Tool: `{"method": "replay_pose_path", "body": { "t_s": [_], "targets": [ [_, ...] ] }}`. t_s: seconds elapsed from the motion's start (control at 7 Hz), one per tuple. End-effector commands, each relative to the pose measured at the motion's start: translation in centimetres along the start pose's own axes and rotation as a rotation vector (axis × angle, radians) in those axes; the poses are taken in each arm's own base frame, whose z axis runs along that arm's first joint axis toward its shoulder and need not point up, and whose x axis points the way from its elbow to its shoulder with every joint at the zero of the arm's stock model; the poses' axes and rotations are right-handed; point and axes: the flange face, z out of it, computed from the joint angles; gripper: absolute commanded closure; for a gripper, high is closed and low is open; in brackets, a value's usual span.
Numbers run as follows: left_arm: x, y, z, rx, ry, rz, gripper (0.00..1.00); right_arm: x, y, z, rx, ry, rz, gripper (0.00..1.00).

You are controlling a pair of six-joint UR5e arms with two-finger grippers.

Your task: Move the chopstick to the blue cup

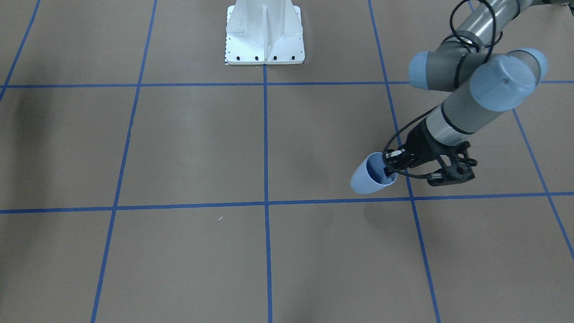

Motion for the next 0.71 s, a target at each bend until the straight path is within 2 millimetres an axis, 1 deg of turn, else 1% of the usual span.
{"method": "replay_pose_path", "body": {
  "t_s": [0.0,0.14,0.29,0.43,0.57],
  "targets": [
    [12.0,5.4,1.9,0.011,-0.072,-0.096,1.00,6.9,3.2,-1.6,0.023,0.022,0.006,0.00],
    [13.8,7.7,4.3,0.039,-0.090,-0.119,1.00,9.2,3.8,-2.4,0.035,0.036,0.001,0.00],
    [17.9,8.6,6.8,0.053,-0.111,-0.119,1.00,11.8,4.7,-2.3,0.031,0.039,-0.015,0.00],
    [19.0,9.7,9.2,0.030,-0.141,-0.114,1.00,12.8,5.6,-2.4,0.033,0.039,-0.017,0.00],
    [19.1,10.4,9.8,0.020,-0.143,-0.107,1.00,13.0,5.8,-2.9,0.042,0.040,-0.011,0.00]
  ]
}}
